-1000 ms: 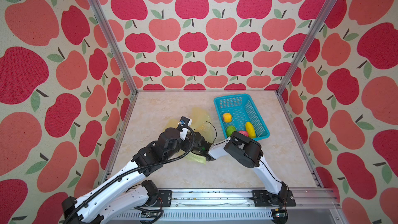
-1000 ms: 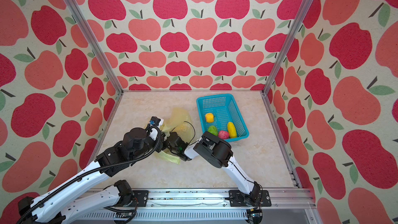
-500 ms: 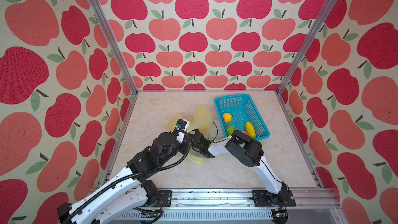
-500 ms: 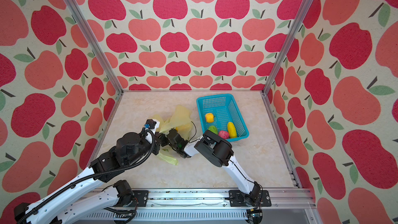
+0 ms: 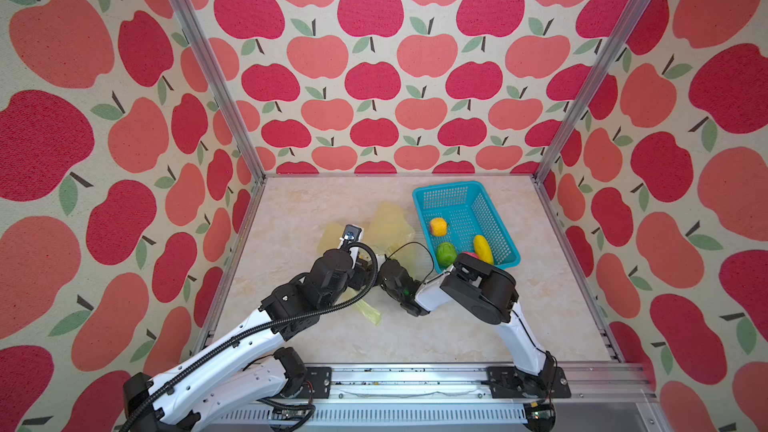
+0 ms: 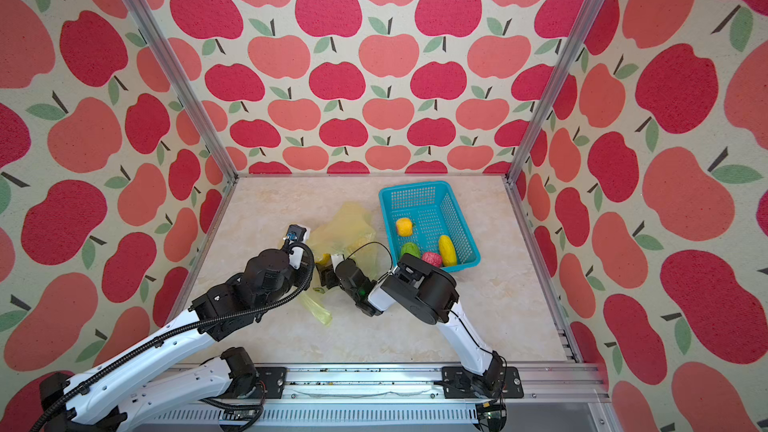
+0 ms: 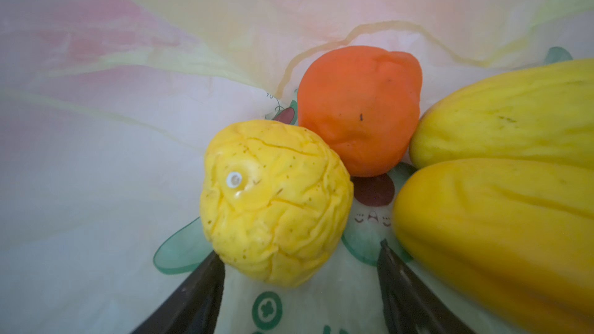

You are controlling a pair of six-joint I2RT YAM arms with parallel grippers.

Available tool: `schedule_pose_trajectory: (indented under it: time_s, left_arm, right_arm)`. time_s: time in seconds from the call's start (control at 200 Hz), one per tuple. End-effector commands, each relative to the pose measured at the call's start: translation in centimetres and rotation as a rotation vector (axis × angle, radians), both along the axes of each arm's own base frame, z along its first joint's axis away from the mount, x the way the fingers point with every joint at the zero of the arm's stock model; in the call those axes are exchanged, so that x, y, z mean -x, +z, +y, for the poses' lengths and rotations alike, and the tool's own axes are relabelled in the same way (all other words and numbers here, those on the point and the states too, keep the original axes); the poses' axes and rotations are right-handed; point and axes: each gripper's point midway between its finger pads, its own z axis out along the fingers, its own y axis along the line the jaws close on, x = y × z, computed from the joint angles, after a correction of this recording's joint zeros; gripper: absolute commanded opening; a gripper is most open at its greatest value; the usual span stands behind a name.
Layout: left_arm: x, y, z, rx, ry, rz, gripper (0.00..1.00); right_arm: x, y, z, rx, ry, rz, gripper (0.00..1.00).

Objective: Untie the knot of the plastic bag and take out the fruit
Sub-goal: 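Grasp the wrinkled yellow fruit with the right gripper, then lift the wrinkled yellow fruit with the right gripper, pulling the bag open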

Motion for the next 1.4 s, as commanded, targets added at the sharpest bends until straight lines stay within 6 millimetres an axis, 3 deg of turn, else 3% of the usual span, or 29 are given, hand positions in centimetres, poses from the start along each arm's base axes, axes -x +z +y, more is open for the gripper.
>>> schedule_pose_trajectory:
  time_s: [0.0, 0.11, 0.28, 0.49, 0.67, 0.76, 0.905, 1.051, 1.236, 1.396]
  left_arm:
    - [-0.1, 1.5, 0.5, 0.023, 0.025, -0.022, 0.0]
    - [0.0, 1.5, 0.5, 0.027, 0.021, -0.022, 0.0]
    - [0.0, 1.4, 0.2, 0.026, 0.008, -0.014, 0.0]
    - [-0.1, 1.2, 0.2, 0.018, 0.011, -0.011, 0.0]
    - [-0.1, 1.4, 0.7, 0.022, 0.03, -0.018, 0.0]
    - [-0.2, 1.4, 1.0, 0.017, 0.047, -0.02, 0.0]
    - [-0.6, 1.1, 2.0, 0.008, 0.098, -0.013, 0.0]
    - [-1.1, 0.6, 3.0, -0.007, 0.154, 0.0, 0.0]
    - [-1.2, 0.4, 4.1, -0.007, 0.201, 0.015, 0.0]
    - [-1.5, 0.2, 4.2, 0.002, 0.208, 0.014, 0.0]
  right_arm:
    - [-0.9, 1.6, 0.7, 0.009, 0.001, -0.041, 0.84]
    - [-1.1, 1.6, 1.8, 0.045, 0.023, -0.043, 0.92]
    - [-1.8, 1.2, 3.2, 0.085, 0.031, -0.033, 0.94]
    - [-2.5, 0.2, 3.2, 0.135, 0.007, -0.001, 0.79]
    - [-1.8, 1.2, 2.1, 0.143, 0.007, 0.02, 0.59]
    - [-1.0, 2.7, 1.4, 0.152, 0.017, 0.043, 0.49]
    - [1.4, 5.7, 0.0, 0.134, 0.077, 0.101, 0.44]
    - [3.7, 8.8, -2.4, 0.143, 0.1, 0.198, 0.32]
    - [7.0, 12.2, -4.5, 0.098, 0.167, 0.318, 0.25]
    - [9.0, 15.5, -6.4, 0.004, 0.202, 0.328, 0.24]
